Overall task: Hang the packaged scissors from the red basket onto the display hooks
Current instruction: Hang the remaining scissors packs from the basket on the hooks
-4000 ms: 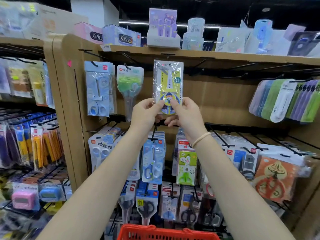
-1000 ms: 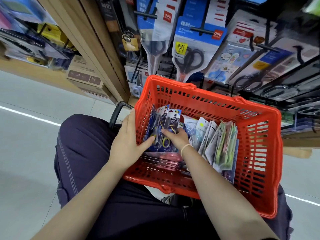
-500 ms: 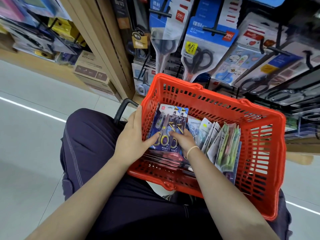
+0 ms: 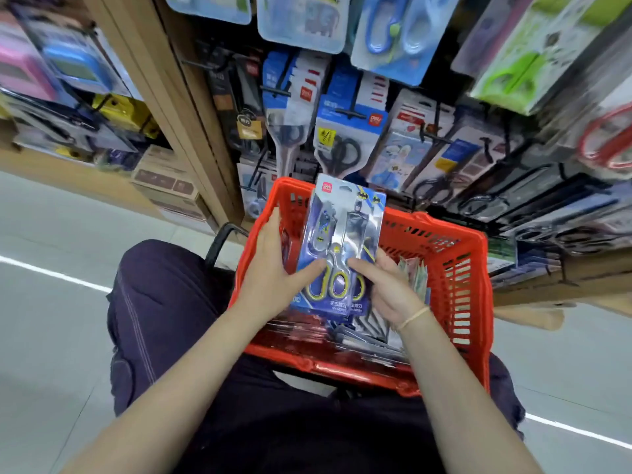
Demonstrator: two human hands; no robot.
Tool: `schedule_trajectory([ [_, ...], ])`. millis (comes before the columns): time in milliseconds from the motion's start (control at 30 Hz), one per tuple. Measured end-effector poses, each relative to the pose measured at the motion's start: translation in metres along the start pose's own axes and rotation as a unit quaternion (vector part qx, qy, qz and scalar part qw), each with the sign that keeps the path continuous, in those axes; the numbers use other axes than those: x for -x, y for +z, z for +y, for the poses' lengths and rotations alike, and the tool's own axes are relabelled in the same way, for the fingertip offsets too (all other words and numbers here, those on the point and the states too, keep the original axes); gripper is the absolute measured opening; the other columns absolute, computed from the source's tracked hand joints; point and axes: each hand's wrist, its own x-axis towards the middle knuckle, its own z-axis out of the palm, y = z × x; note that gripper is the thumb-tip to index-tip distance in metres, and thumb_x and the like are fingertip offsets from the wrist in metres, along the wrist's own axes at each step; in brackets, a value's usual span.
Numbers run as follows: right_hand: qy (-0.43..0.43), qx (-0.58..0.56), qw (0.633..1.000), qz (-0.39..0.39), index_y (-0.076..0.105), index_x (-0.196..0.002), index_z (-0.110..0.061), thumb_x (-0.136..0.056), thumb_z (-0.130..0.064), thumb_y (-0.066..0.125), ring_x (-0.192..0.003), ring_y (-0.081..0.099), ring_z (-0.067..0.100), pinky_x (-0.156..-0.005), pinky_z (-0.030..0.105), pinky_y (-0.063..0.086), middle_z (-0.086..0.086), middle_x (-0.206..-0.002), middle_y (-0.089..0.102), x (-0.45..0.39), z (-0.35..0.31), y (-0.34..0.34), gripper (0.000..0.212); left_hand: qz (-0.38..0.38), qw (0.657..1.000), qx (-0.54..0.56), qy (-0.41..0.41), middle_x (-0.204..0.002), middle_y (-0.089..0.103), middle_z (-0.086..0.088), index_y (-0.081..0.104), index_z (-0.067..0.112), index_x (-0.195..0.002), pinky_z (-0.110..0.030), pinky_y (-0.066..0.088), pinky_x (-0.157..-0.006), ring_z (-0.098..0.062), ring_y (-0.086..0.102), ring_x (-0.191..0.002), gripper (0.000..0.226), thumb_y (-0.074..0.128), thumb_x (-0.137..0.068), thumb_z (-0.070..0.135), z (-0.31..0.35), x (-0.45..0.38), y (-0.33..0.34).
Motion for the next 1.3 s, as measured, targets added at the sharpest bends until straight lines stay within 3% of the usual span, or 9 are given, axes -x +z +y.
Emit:
schedule_trajectory([
  [133, -0.081, -0.037, 0.996, 0.032, 0.061, -0.12, -0.014, -0.094, 0.001, 0.055, -0.09, 0.072, 0.021, -0.078, 0.035, 0.06, 0.007, -0.106, 0.076, 0.042, -0.045, 0.008, 0.031, -0.126, 0.967, 0.197, -0.104, -0.128, 0.068, 0.008, 0.048, 0.029, -0.139, -0.016, 0.056, -0.081, 0.004, 0.07, -0.097, 0.058, 0.078, -0.089, 0.031, 0.069, 0.002, 0.015],
  [267, -0.146, -0.059, 0.983, 0.095, 0.065, -0.107, -0.017, -0.094, -0.001, 0.045, -0.085, 0.067, 0.027, -0.079, 0.04, 0.053, 0.007, -0.093, 0.072, 0.08, -0.089, 0.008, 0.028, -0.141, 0.953, 0.258, -0.068, -0.117, 0.075, 0.011, 0.054, 0.04, -0.123, -0.043, 0.055, -0.1, -0.013, 0.072, -0.108, 0.067, 0.09, -0.067, 0.04, 0.12, 0.014, 0.028],
  [400, -0.196, -0.059, 0.97, 0.135, 0.066, -0.117, -0.023, -0.088, -0.02, 0.053, -0.1, 0.069, 0.024, -0.091, 0.044, 0.053, 0.001, -0.109, 0.073, 0.112, -0.116, 0.002, 0.032, -0.216, 0.927, 0.306, -0.015, -0.119, 0.075, 0.011, 0.05, 0.05, -0.125, -0.04, 0.059, -0.09, -0.02, 0.073, -0.11, 0.072, 0.086, -0.068, 0.026, 0.162, 0.031, 0.027],
  [533, -0.248, -0.055, 0.958, 0.131, 0.07, -0.109, -0.026, -0.093, -0.019, 0.051, -0.091, 0.071, 0.021, -0.084, 0.04, 0.051, -0.001, -0.1, 0.076, 0.142, -0.134, 0.002, 0.026, -0.182, 0.931, 0.316, 0.026, -0.119, 0.075, 0.008, 0.047, 0.035, -0.14, -0.041, 0.059, -0.092, -0.021, 0.073, -0.11, 0.083, 0.084, -0.068, 0.02, 0.188, 0.044, 0.028],
  [667, -0.311, -0.036, 0.936, 0.159, 0.057, -0.13, -0.021, -0.084, -0.033, 0.062, -0.113, 0.067, 0.029, -0.097, 0.044, 0.052, 0.009, -0.122, 0.069, 0.157, -0.15, 0.012, 0.047, -0.136, 0.931, 0.336, 0.051, -0.116, 0.077, -0.001, 0.053, 0.02, -0.14, -0.039, 0.062, -0.085, -0.025, 0.075, -0.102, 0.075, 0.081, -0.07, 0.014, 0.211, 0.047, 0.026],
  [800, -0.384, 0.007, 0.903, 0.192, 0.049, -0.121, -0.026, -0.087, -0.039, 0.076, -0.105, 0.063, 0.012, -0.085, 0.022, 0.053, 0.005, -0.121, 0.06, 0.166, -0.158, 0.015, 0.045, -0.098, 0.925, 0.361, 0.074, -0.116, 0.076, -0.007, 0.059, 0.021, -0.132, -0.042, 0.061, -0.089, -0.03, 0.074, -0.103, 0.067, 0.083, -0.069, 0.016, 0.234, 0.045, 0.023],
  [900, -0.391, 0.06, 0.901, 0.179, 0.059, -0.107, -0.034, -0.068, -0.061, 0.084, -0.107, 0.067, 0.021, -0.095, 0.042, 0.055, 0.007, -0.118, 0.066, 0.173, -0.166, 0.022, 0.054, -0.074, 0.92, 0.374, 0.091, -0.118, 0.075, -0.01, 0.059, 0.021, -0.132, -0.05, 0.056, -0.097, -0.034, 0.072, -0.109, 0.074, 0.085, -0.063, 0.024, 0.255, 0.04, 0.016],
  [1133, -0.49, 0.001, 0.857, 0.162, 0.055, -0.107, -0.018, -0.077, -0.036, 0.081, -0.092, 0.07, 0.017, -0.088, 0.04, 0.056, -0.002, -0.097, 0.071, 0.202, -0.223, 0.029, 0.044, -0.053, 0.917, 0.364, 0.155, -0.135, 0.068, -0.002, 0.053, 0.028, -0.142, -0.057, 0.046, -0.11, -0.028, 0.065, -0.125, 0.099, 0.093, -0.057, 0.059, 0.31, 0.038, -0.006],
  [1300, -0.516, -0.081, 0.842, 0.139, 0.055, -0.106, -0.021, -0.077, -0.035, 0.085, -0.094, 0.07, 0.018, -0.085, 0.036, 0.055, -0.002, -0.099, 0.073, 0.215, -0.265, 0.024, 0.044, -0.074, 0.909, 0.348, 0.219, -0.125, 0.073, 0.0, 0.054, 0.025, -0.138, -0.056, 0.05, -0.106, -0.023, 0.07, -0.115, 0.075, 0.091, -0.074, 0.033, 0.351, 0.036, -0.014],
])
